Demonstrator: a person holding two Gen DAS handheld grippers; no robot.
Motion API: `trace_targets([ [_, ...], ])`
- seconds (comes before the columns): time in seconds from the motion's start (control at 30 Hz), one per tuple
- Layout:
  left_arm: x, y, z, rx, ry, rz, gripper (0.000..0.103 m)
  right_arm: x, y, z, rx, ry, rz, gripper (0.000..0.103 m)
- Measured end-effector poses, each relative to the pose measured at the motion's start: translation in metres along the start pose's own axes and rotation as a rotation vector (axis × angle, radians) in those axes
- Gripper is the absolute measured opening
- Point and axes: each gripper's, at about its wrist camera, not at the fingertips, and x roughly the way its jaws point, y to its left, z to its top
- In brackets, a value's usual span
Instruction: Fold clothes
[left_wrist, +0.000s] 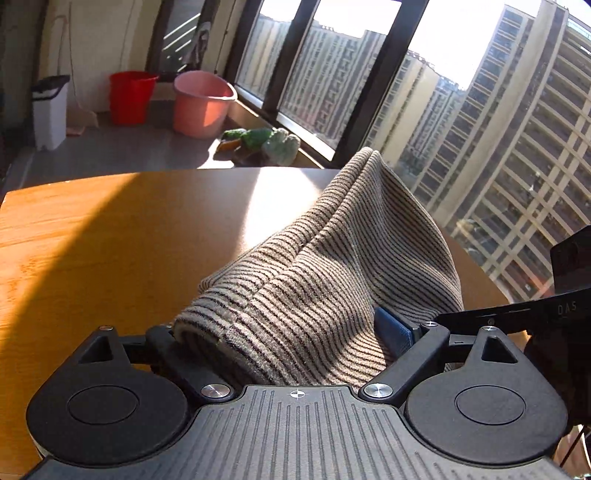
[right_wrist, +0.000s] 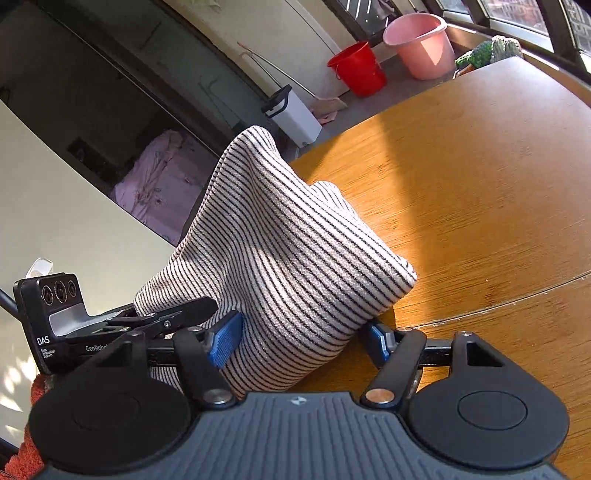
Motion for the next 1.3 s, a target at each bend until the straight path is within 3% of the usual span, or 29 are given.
trace_targets([
  [0.2,-0.011,-0.011,-0.009,-0.044,0.033,-0.063,0.094,0.016,0.007,0.026,-0.096,-0.059,-0.101,0.070],
  [0.4,-0.013,-0.049,-0.039,0.030,0.113,-0.291,0.092,0.025,0.032,0.050,-0.321,-0.115,-0.238,0.072],
  [0.5,-0.029,-0.058,-0.045,0.085,0.069,-0.305,0.093,0.017,0.049,0.049,-0.383,-0.130,-0.229,0.075],
  [0.57,-0.046,-0.049,-0.041,0.079,0.018,-0.299,0.094,0.008,0.063,0.038,-0.451,-0.154,-0.218,0.087],
  [0.73,-0.088,-0.004,-0.012,-0.096,-0.158,-0.236,0.094,0.004,0.096,-0.009,-0.594,-0.155,-0.174,0.091],
  [0.8,-0.091,0.003,0.003,-0.137,-0.206,-0.204,0.093,0.022,0.111,-0.032,-0.697,-0.115,-0.205,0.091],
  [0.87,-0.083,-0.001,0.019,-0.104,-0.234,-0.141,0.090,0.045,0.124,-0.054,-0.805,-0.111,-0.278,0.100],
  [0.97,-0.056,-0.008,0.041,-0.072,-0.199,-0.063,0.067,0.075,0.138,-0.083,-0.990,-0.118,-0.392,0.103],
  [1.03,-0.033,-0.005,0.050,-0.092,-0.150,-0.054,0.057,0.073,0.140,-0.084,-1.000,-0.131,-0.370,0.103],
  [1.13,-0.011,0.008,0.056,-0.094,-0.116,0.026,0.056,0.059,0.135,-0.077,-0.956,-0.137,-0.303,0.103],
  [1.2,0.000,0.024,0.058,-0.128,-0.091,0.041,0.058,0.053,0.131,-0.076,-0.958,-0.140,-0.297,0.103],
  [1.3,0.009,0.039,0.053,-0.152,-0.083,0.067,0.074,0.052,0.128,-0.074,-0.930,-0.150,-0.276,0.103],
])
